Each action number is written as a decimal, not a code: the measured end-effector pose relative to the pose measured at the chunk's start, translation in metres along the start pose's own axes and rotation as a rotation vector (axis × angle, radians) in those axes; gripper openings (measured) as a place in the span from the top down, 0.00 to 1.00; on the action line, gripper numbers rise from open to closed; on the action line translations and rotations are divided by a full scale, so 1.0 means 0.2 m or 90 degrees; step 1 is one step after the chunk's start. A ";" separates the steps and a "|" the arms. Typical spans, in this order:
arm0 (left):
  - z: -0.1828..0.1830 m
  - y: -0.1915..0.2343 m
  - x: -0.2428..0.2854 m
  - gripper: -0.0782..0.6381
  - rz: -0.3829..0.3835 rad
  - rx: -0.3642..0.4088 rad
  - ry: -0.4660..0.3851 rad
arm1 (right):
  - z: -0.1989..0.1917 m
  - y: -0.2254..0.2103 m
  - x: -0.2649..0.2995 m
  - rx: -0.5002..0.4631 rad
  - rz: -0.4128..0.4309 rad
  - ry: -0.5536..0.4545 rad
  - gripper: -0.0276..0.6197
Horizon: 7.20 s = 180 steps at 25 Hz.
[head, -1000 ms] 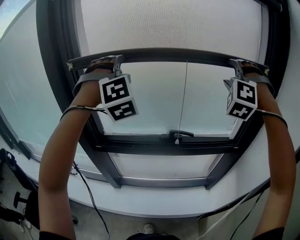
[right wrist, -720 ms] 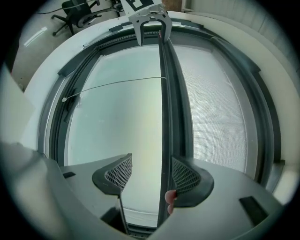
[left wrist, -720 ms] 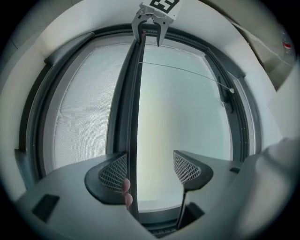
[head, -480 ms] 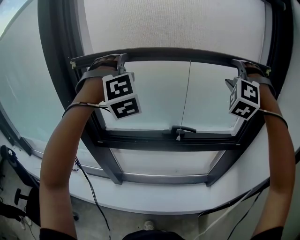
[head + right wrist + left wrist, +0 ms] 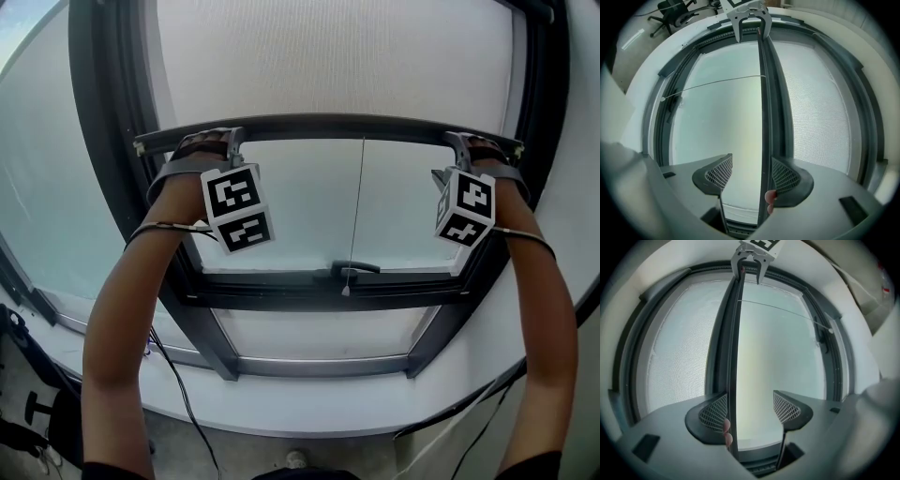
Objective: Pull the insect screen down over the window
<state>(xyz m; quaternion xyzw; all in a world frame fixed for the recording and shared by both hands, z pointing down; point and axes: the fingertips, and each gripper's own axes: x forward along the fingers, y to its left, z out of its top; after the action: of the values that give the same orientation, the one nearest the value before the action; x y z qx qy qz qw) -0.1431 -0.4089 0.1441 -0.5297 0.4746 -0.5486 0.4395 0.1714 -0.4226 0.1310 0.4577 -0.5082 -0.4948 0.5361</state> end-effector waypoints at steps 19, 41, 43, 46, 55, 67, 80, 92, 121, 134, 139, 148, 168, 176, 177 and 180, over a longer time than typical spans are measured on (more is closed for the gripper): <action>0.00 -0.28 0.02 0.46 -0.062 -0.003 -0.003 | 0.01 0.28 0.01 -0.002 0.052 -0.005 0.55; 0.00 -0.68 0.09 0.46 -0.100 0.012 0.015 | 0.04 0.69 0.05 -0.021 0.110 -0.006 0.55; 0.00 -0.77 0.10 0.46 -0.115 0.014 0.018 | 0.04 0.77 0.05 -0.021 0.130 -0.008 0.55; 0.01 -0.91 0.11 0.46 -0.130 0.012 0.013 | 0.04 0.92 0.05 -0.020 0.144 -0.012 0.55; 0.02 -1.22 0.14 0.46 -0.176 -0.019 0.013 | 0.06 1.23 0.05 -0.052 0.231 0.005 0.55; 0.01 -1.62 0.19 0.46 -0.223 -0.013 0.020 | 0.07 1.62 0.06 -0.043 0.305 0.015 0.55; 0.01 -1.65 0.23 0.46 -0.217 -0.004 0.015 | 0.10 1.59 0.02 0.199 0.232 -0.042 0.55; 0.02 -1.65 0.25 0.46 -0.210 -0.005 0.011 | 0.54 1.75 -0.08 0.701 0.334 -0.149 0.62; 0.02 -1.64 0.24 0.46 -0.205 -0.029 -0.002 | 0.81 1.79 0.12 0.802 0.445 -0.154 0.87; 0.03 -1.64 0.24 0.46 -0.203 -0.025 -0.003 | 0.79 1.74 -0.10 0.838 0.414 -0.179 0.88; 0.03 -1.63 0.24 0.46 -0.201 -0.042 -0.010 | 0.73 1.83 -0.21 0.828 0.407 -0.160 0.88; 0.05 -1.62 0.24 0.46 -0.192 -0.039 -0.011 | 0.67 2.23 -0.34 0.822 0.455 -0.078 0.88; 0.06 -1.61 0.24 0.46 -0.197 -0.065 0.004 | 0.78 2.95 -0.44 0.669 0.583 -0.044 0.83; 0.05 -1.60 0.25 0.46 -0.186 -0.053 0.003 | 0.60 2.52 -0.27 0.518 0.413 -0.105 0.74; 0.05 -1.60 0.25 0.46 -0.184 -0.057 0.000 | 0.57 2.44 -0.25 0.498 0.384 -0.110 0.74; 0.06 -1.61 0.25 0.46 -0.186 -0.062 -0.003 | 0.48 2.20 -0.21 0.415 0.295 -0.120 0.72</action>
<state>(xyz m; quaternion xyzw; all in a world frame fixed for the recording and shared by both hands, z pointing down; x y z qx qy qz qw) -0.1272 -0.4054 0.4700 -0.6147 0.4176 -0.5820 0.3301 0.1051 -0.3399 0.5700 0.4298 -0.7748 -0.2141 0.4112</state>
